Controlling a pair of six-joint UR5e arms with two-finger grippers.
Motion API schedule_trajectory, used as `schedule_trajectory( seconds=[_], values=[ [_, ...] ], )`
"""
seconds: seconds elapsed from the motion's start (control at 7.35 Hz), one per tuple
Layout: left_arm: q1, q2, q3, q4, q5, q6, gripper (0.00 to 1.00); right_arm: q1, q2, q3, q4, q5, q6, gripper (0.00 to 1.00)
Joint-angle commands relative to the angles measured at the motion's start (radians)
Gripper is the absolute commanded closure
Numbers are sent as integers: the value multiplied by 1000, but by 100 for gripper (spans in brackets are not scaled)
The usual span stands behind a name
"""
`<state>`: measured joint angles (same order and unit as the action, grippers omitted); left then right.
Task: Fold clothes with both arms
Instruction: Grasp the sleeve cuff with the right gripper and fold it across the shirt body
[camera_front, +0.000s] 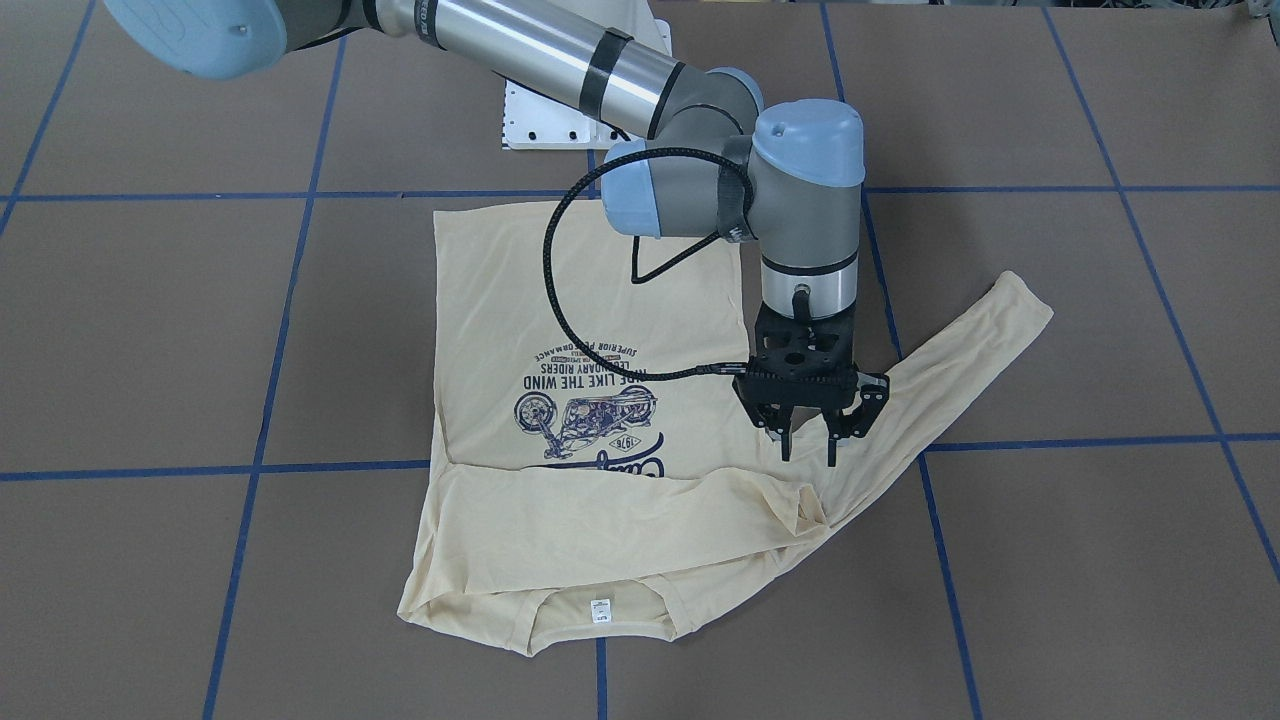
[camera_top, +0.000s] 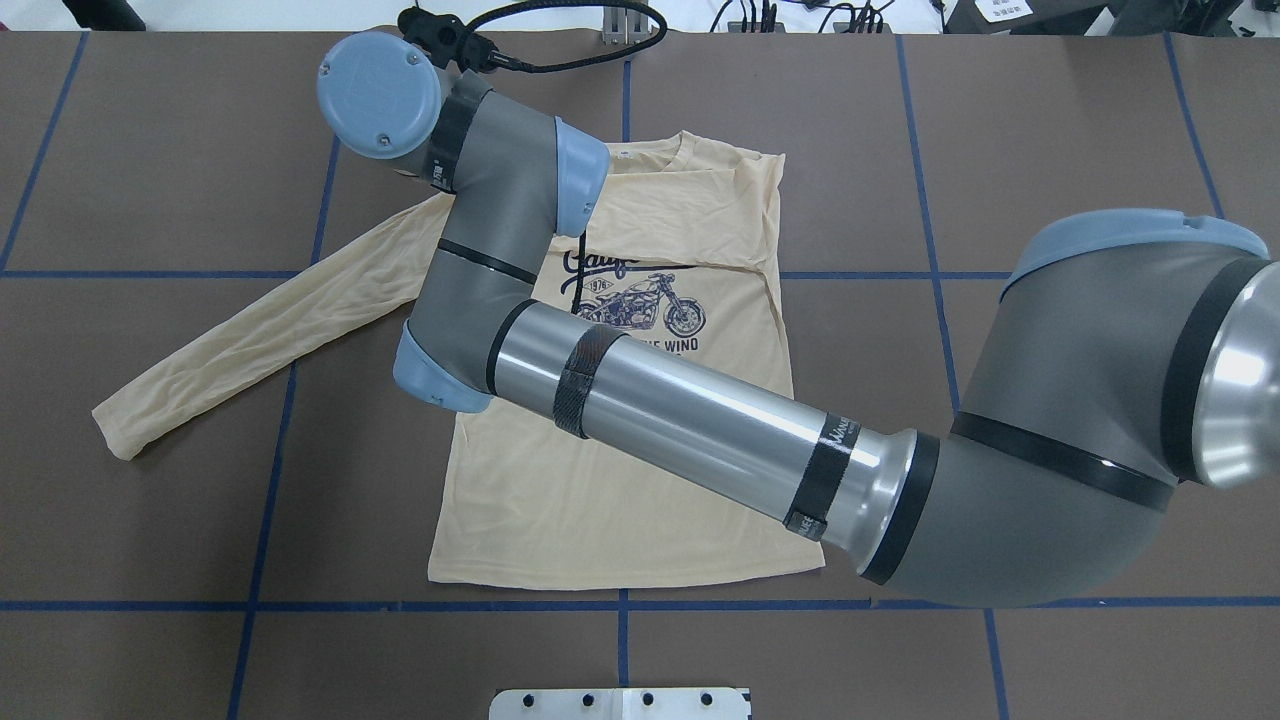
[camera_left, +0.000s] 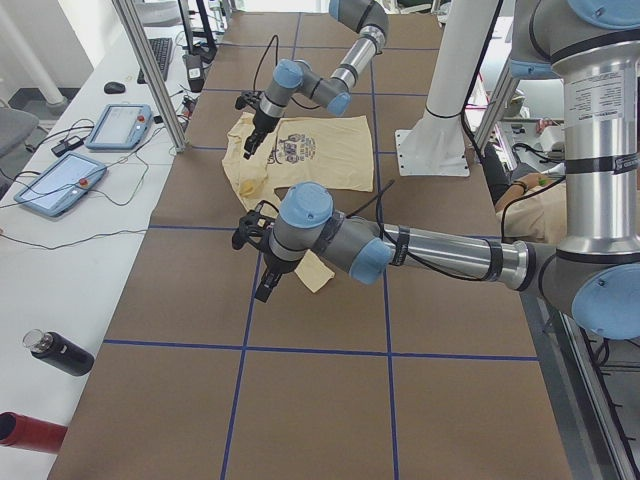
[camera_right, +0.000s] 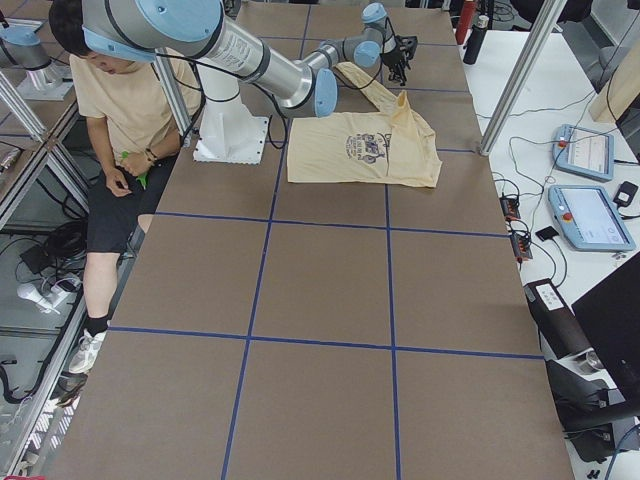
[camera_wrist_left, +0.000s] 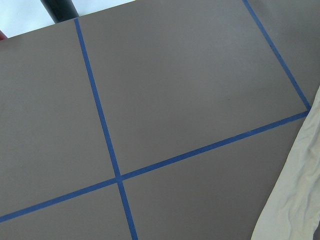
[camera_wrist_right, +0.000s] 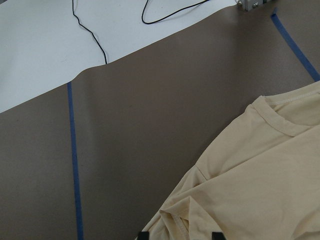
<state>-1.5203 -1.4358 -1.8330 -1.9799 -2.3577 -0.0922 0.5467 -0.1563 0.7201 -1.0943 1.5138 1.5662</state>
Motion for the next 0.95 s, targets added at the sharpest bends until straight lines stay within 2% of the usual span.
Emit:
schedule_trajectory(
  seconds=[0.0,0.14,0.27,0.41,0.54,0.68,0.82],
  values=[
    [2,5,11,-3,-12,3,0,-1,12,-2,1,0,56,1],
    [21,-12,30,-35,-12,-1,0,1,23,34,-2,3,90,1],
    [88,-64,76,-131,-6,-121,0,13,6,95,-15,8,94,1],
    [206,-66,113,-239,0,-287,0,16,-91,198,-65,9,56,1],
    [265,-66,154,-310,1,-399,0,44,-197,320,-71,79,13,1],
    [319,-66,197,-329,1,-412,0,86,-315,457,-82,182,6,1],
    [378,-69,231,-326,-2,-422,13,116,-441,593,-84,239,-6,1]
  ],
)
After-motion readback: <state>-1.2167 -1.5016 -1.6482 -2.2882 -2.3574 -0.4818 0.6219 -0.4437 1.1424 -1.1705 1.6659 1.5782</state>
